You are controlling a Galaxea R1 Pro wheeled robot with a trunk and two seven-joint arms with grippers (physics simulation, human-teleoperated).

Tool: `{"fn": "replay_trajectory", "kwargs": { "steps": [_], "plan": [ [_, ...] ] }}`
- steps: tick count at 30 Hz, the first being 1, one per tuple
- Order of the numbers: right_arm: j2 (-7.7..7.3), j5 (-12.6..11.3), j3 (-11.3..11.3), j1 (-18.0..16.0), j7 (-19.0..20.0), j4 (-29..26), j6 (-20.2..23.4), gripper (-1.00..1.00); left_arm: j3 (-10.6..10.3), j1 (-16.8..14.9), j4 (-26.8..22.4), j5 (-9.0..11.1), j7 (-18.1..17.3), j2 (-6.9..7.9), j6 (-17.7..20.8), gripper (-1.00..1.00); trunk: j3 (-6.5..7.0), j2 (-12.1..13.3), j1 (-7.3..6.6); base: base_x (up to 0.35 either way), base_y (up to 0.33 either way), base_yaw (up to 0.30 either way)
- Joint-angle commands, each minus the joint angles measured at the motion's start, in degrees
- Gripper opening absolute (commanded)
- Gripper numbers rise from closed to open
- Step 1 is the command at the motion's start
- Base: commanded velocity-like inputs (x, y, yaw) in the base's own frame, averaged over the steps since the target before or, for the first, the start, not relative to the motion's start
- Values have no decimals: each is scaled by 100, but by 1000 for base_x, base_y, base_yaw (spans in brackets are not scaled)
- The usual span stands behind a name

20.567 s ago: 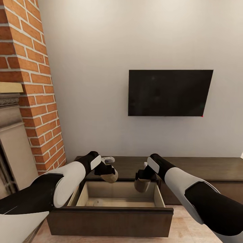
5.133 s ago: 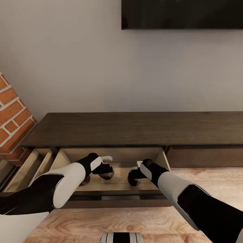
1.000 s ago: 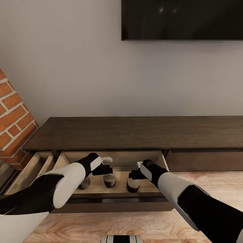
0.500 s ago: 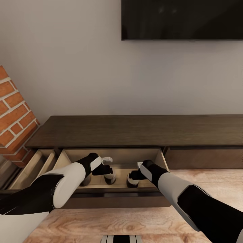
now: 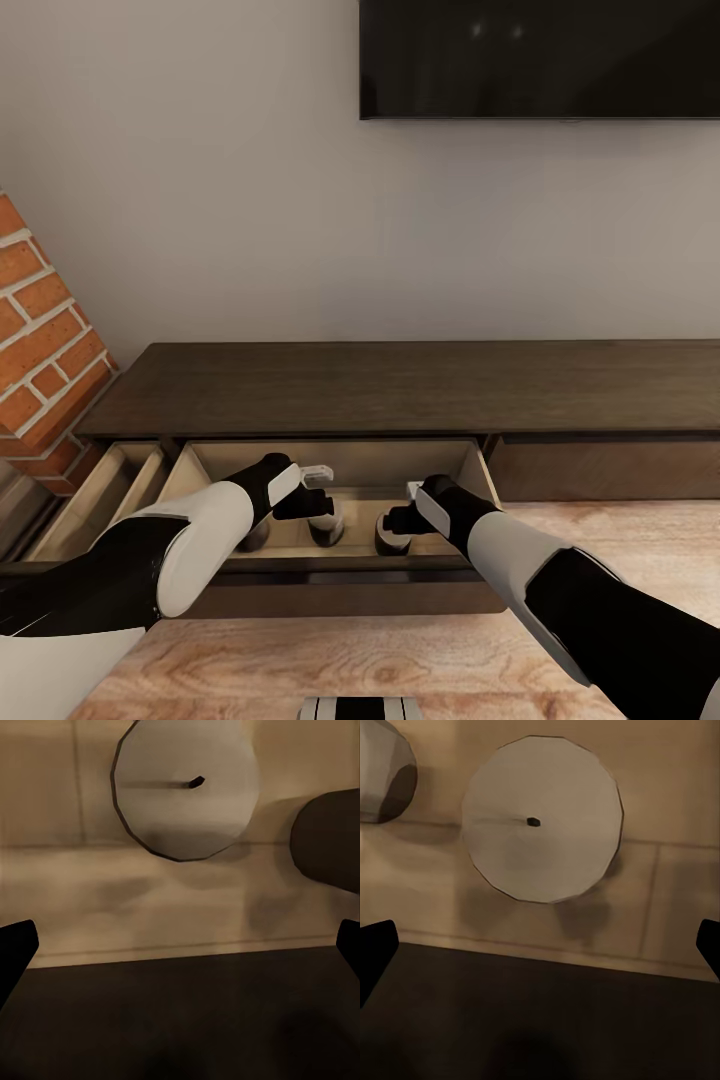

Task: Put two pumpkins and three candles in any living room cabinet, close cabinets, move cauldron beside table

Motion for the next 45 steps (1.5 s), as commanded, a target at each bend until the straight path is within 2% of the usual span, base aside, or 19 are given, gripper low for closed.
{"fn": "replay_trajectory", "kwargs": {
  "steps": [1, 19, 27, 45],
  "plan": [
    [-1, -61, 29, -2, -46, -12, 23, 100, 8, -6, 9, 61, 51, -2, 6, 100, -5, -2, -1, 0, 0, 0],
    [25, -70, 28, -3, -42, -16, 23, 100, 8, -6, 10, 61, 51, -2, -3, 100, 5, -2, -1, -23, 0, 0],
    [25, -70, 28, -2, -42, -17, 23, 100, 7, -6, 4, 61, 51, -2, -3, 100, 201, 9, -22, -10, 0, 0],
    [25, -70, 28, -2, -46, -13, 23, 100, 3, -6, 1, 61, 51, -2, 13, 100, 525, 730, -417, 0, 0, 0]
  ]
}}
